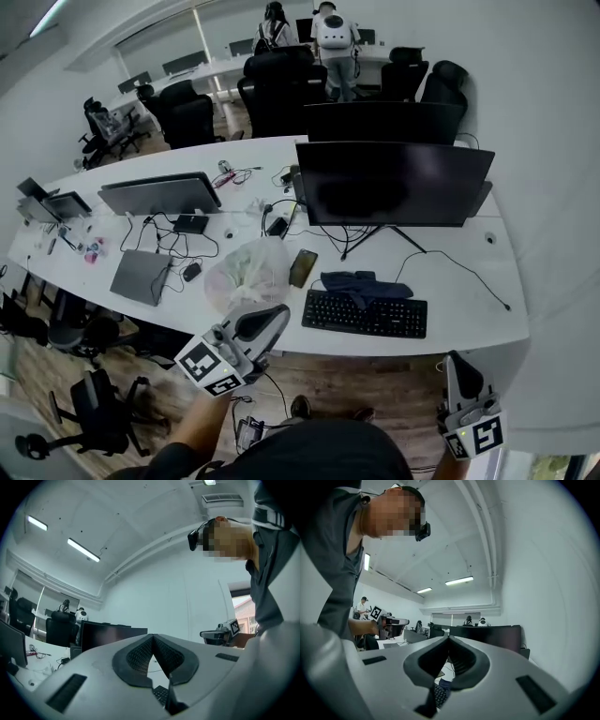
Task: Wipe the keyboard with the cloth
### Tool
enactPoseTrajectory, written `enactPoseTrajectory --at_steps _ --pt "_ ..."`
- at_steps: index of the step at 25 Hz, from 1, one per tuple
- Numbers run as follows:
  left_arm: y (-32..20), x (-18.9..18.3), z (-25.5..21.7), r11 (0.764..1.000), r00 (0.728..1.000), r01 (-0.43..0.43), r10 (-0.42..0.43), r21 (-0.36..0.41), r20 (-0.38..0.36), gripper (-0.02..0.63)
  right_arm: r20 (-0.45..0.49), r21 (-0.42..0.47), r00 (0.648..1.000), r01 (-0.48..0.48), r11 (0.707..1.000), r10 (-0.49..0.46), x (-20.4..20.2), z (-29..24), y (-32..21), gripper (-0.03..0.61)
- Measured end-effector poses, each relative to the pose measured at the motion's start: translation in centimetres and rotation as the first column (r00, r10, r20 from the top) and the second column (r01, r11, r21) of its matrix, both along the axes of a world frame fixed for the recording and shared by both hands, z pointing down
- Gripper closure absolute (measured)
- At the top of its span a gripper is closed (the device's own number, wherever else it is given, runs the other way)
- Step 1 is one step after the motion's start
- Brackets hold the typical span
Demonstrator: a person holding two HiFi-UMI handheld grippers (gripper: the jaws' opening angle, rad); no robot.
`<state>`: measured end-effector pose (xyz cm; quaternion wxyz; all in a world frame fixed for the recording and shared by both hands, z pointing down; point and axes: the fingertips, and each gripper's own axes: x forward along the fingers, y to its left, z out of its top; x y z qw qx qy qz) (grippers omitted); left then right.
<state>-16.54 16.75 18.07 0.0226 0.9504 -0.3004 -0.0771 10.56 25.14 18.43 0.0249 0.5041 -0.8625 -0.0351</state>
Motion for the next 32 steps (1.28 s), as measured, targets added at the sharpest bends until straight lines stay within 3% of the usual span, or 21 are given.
enactPoseTrajectory --at_steps 5,11,18,24,26,28,32 --pt "-1.9 5.7 2.8 0.998 0.988 0.069 -0.069 0.005 0.137 0.609 -0.035 -0.047 0.999 0.013 0.999 -0.015 3.8 2.5 -1.4 0.569" --pt "-4.0 11.4 7.5 0.996 0.965 0.062 -0.042 -0.069 0.26 0.607 -0.006 -0.08 0.997 0.073 0.994 -0.074 6.1 4.7 -3.1 0.568" --pt "-8.0 13.8 11.4 0.992 0.951 0.031 0.009 -0.124 0.31 0.607 0.009 -0.115 0.998 0.064 0.991 -0.063 7.2 6.8 -6.0 0.569" --pt "-14.1 14.3 15.8 0.977 0.959 -0.026 0.084 -0.212 0.27 0.604 -0.038 -0.154 0.999 -0.013 0.988 0.008 5.8 6.8 -8.4 0.568" --pt "-16.0 15.0 18.0 0.963 0.955 -0.061 0.133 -0.264 0.263 0.538 -0.077 -0.167 0.997 -0.04 0.985 0.027 5.3 6.6 -9.4 0.569" --pt "-17.5 15.6 21.0 0.945 0.94 -0.094 0.188 -0.313 0.286 0.474 -0.107 -0.178 0.993 -0.076 0.981 0.057 4.9 6.6 -10.5 0.568" --pt "-21.0 16.4 28.8 0.916 0.876 -0.114 0.276 -0.386 0.397 0.457 -0.125 -0.205 0.987 -0.125 0.971 0.101 3.7 7.1 -12.6 0.568"
